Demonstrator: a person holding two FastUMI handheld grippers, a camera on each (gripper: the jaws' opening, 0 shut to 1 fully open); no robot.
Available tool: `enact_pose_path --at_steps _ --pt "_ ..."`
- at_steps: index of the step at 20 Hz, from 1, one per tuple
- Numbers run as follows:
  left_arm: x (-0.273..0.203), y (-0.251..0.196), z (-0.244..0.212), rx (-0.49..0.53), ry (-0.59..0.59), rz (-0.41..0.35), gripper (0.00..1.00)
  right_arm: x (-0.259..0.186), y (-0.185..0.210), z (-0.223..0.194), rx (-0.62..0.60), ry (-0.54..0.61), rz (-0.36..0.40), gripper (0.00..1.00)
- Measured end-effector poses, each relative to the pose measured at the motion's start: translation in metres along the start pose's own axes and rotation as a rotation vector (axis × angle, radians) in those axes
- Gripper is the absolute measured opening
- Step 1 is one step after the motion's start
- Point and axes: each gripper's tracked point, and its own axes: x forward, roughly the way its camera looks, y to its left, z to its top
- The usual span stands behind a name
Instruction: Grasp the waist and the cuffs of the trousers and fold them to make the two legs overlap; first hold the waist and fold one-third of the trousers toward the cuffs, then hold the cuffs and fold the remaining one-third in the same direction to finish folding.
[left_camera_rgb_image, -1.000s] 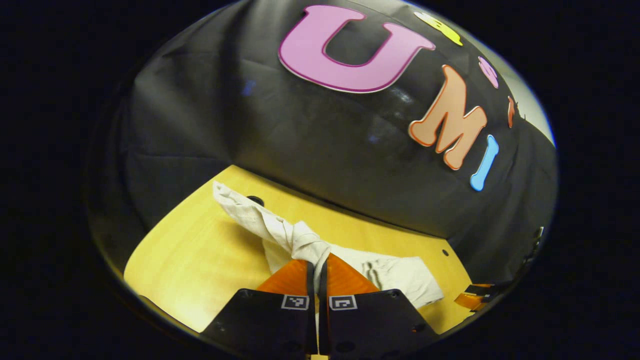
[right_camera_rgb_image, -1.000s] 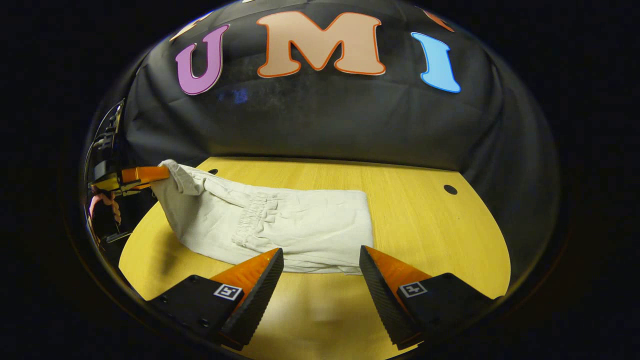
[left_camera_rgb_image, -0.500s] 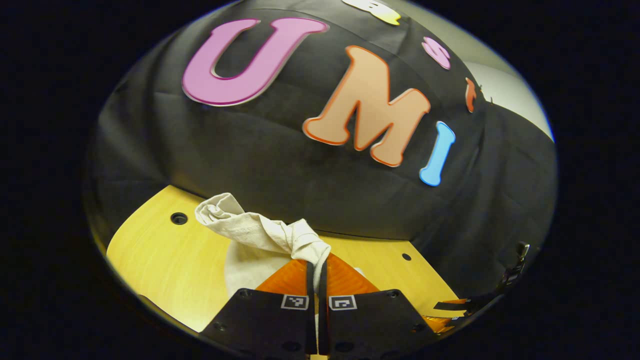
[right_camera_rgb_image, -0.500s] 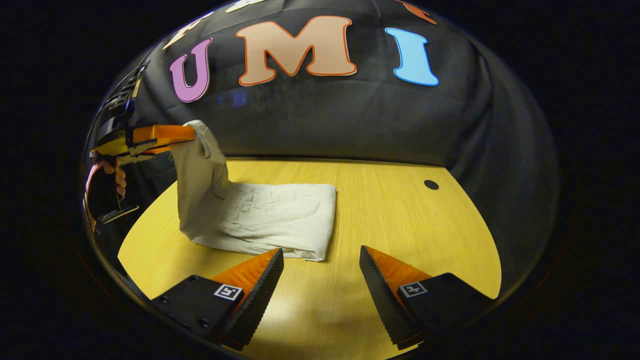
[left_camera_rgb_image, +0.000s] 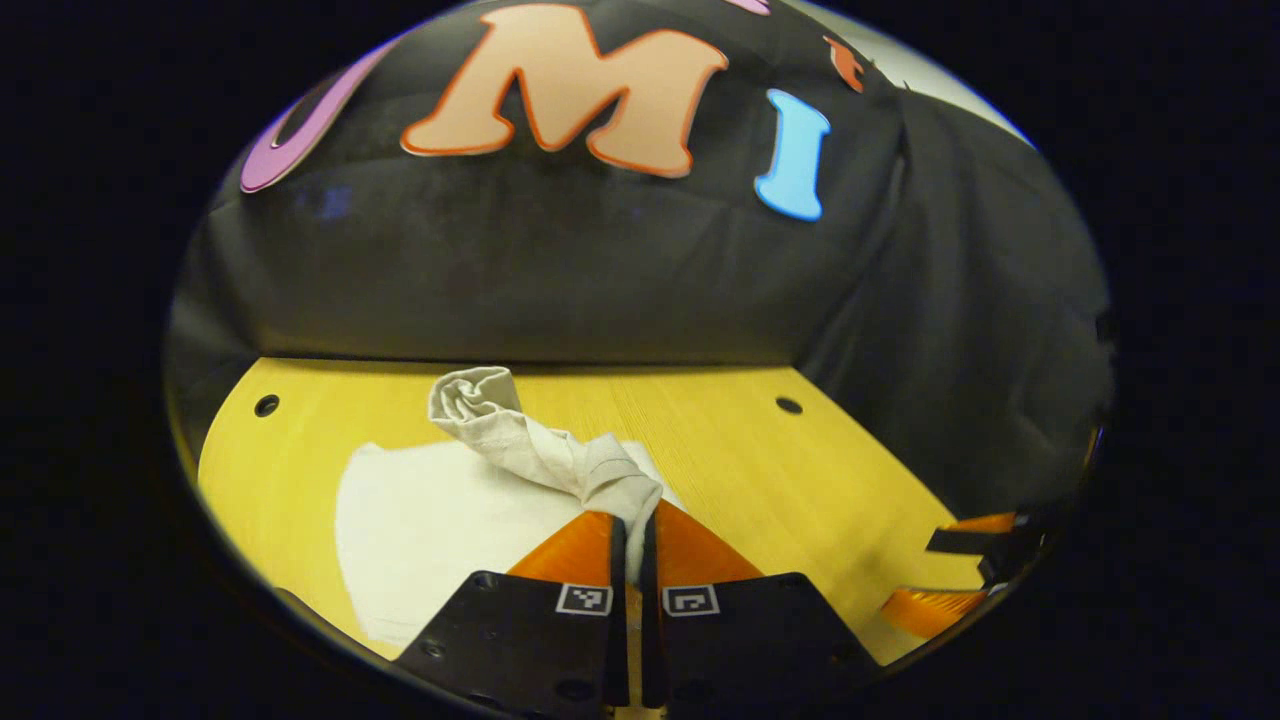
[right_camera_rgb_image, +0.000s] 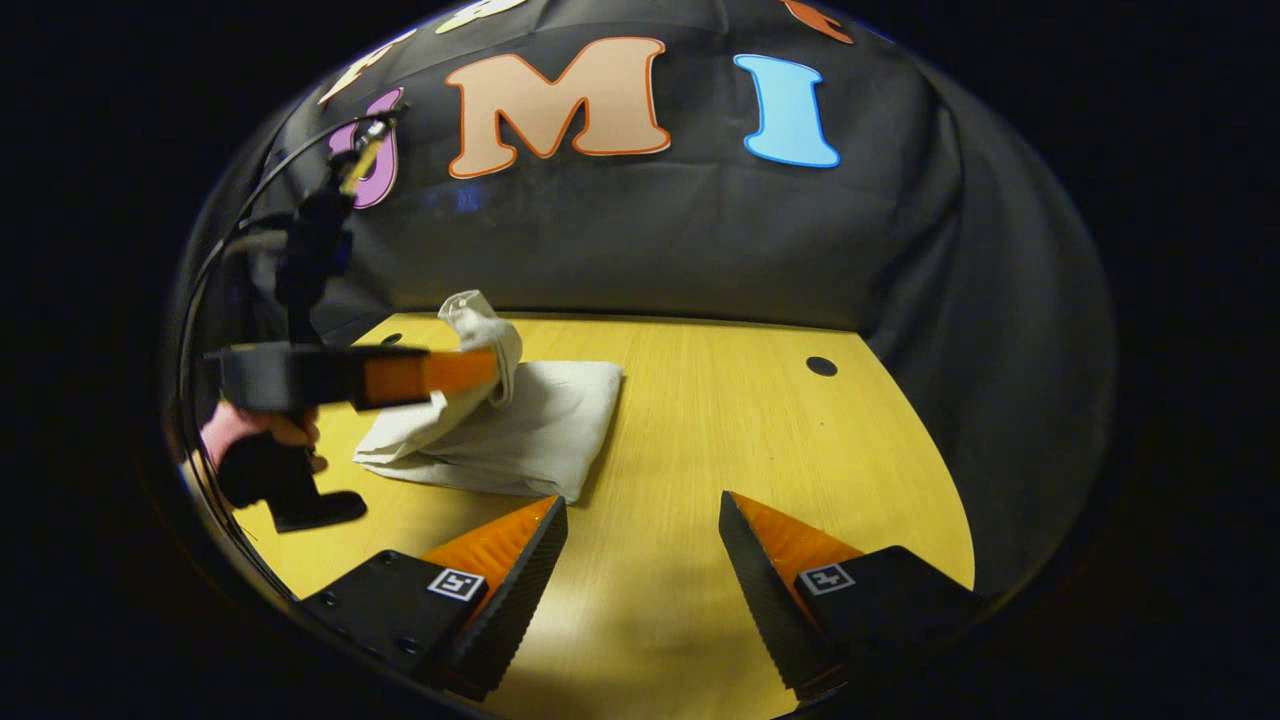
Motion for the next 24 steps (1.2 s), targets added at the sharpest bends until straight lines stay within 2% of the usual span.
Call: enact_pose_path --at_steps 1,3,5,8,9,12,15,18,19,24 --pt "0.008 -0.001 -0.014 0.032 0.033 -0.004 0.08 -0.002 -0.004 -0.003 0.008 0.003 -0.005 0.97" --pt "0.01 -0.005 -0.011 0.066 0.074 -0.014 0.13 -0.005 -0.011 -0.007 0.017 0.006 -0.015 0.97" --pt "0.012 -0.01 -0.004 0.046 0.081 -0.058 0.19 -0.009 -0.016 -0.009 0.022 0.006 -0.024 0.97" --pt "0.002 -0.019 -0.003 0.049 0.056 -0.084 0.84 -0.013 -0.017 -0.015 0.033 0.013 -0.026 0.97" --pt "-0.003 -0.02 0.001 0.07 0.044 -0.078 1.0 -0.014 -0.016 -0.015 0.034 0.011 -0.026 0.97" --pt "-0.014 -0.024 0.017 0.095 -0.012 -0.086 0.96 -0.019 -0.01 -0.007 0.04 -0.008 -0.02 0.97" --pt "-0.051 -0.006 0.037 0.106 -0.059 -0.047 0.96 -0.025 0.004 0.003 0.051 -0.038 -0.002 0.97" --pt "-0.093 0.018 0.05 0.099 -0.105 0.011 0.98 -0.033 0.025 0.021 0.067 -0.09 0.033 0.98" --pt "-0.108 0.027 0.054 0.09 -0.119 0.028 0.96 -0.038 0.032 0.028 0.068 -0.114 0.043 0.98" --pt "-0.181 0.092 0.062 0.029 -0.178 0.167 0.95 -0.06 0.079 0.066 0.061 -0.248 0.11 0.98"
